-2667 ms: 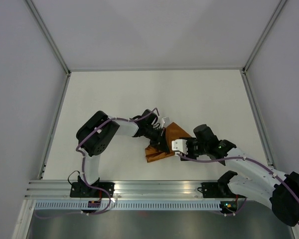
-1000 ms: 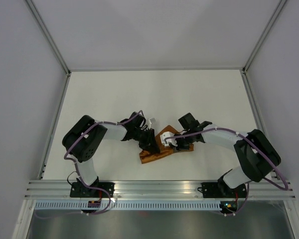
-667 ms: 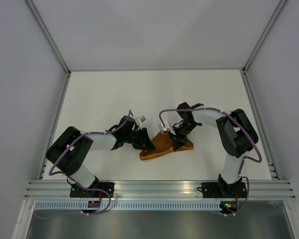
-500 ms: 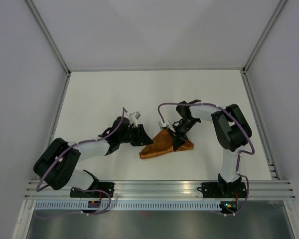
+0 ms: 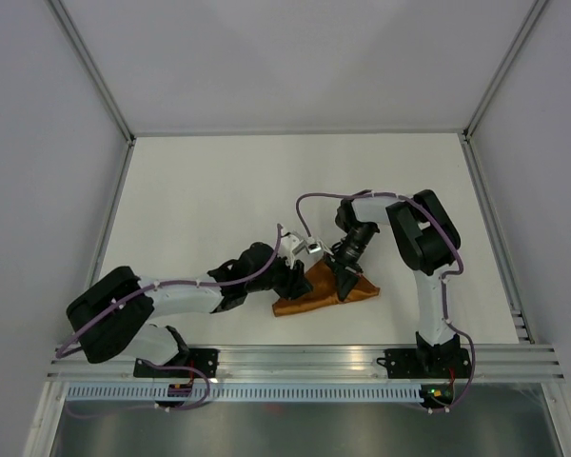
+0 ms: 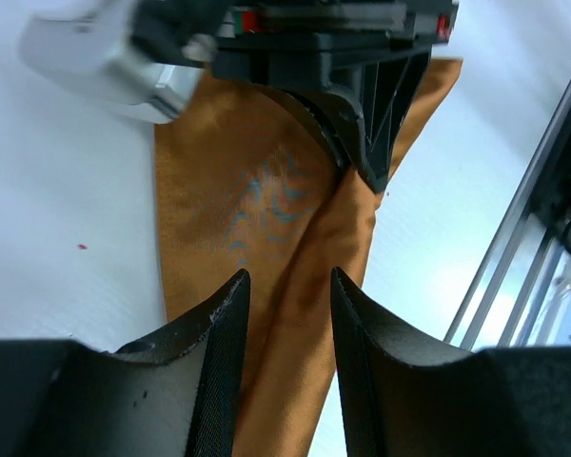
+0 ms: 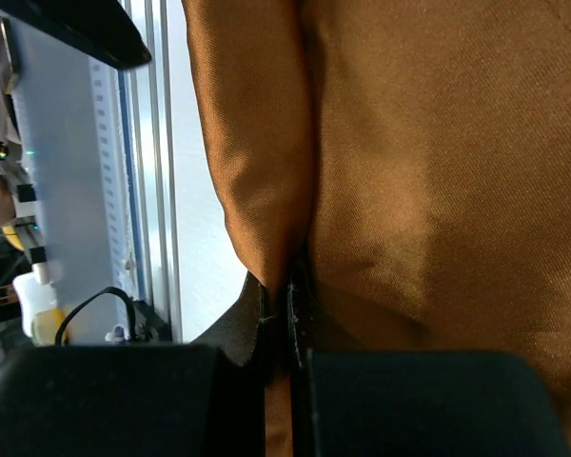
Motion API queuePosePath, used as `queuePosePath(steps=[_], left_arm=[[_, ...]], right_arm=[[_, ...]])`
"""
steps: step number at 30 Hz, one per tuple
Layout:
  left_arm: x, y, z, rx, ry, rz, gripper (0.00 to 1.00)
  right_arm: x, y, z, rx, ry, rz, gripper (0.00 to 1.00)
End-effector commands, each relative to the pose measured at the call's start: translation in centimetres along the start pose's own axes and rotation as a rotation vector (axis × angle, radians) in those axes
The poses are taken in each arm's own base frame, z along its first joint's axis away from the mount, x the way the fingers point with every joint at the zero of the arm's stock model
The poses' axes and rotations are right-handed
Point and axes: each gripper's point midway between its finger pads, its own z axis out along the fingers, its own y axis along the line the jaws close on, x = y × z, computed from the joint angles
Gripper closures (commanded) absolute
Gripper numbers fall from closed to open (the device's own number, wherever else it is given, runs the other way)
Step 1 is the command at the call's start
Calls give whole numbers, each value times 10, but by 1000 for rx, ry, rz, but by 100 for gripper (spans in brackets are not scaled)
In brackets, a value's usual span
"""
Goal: Fold the napkin, place the utensils inside, and roll it up
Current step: Roll the napkin at the center of the board.
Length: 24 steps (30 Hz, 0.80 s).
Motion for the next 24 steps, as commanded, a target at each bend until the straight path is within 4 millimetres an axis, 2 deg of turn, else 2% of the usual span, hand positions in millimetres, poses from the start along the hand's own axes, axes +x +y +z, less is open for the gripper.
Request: queuePosePath(steps=[1, 5, 14, 19, 24], left_arm=[[-19, -13, 13, 42, -54, 161, 55], [-1, -23, 25, 95, 9, 178, 55], [11, -49, 40, 230, 62, 181, 54], [20, -52, 48, 255, 92, 169, 54], [30, -44, 54, 228, 117, 158, 54]], right_arm=[[33, -51, 4, 115, 174, -102, 100], [33, -53, 4, 127, 174, -93, 100], [32, -56, 4, 142, 172, -72, 99], [31, -58, 3, 149, 170, -65, 100], [31, -59, 3, 154, 169, -56, 99]])
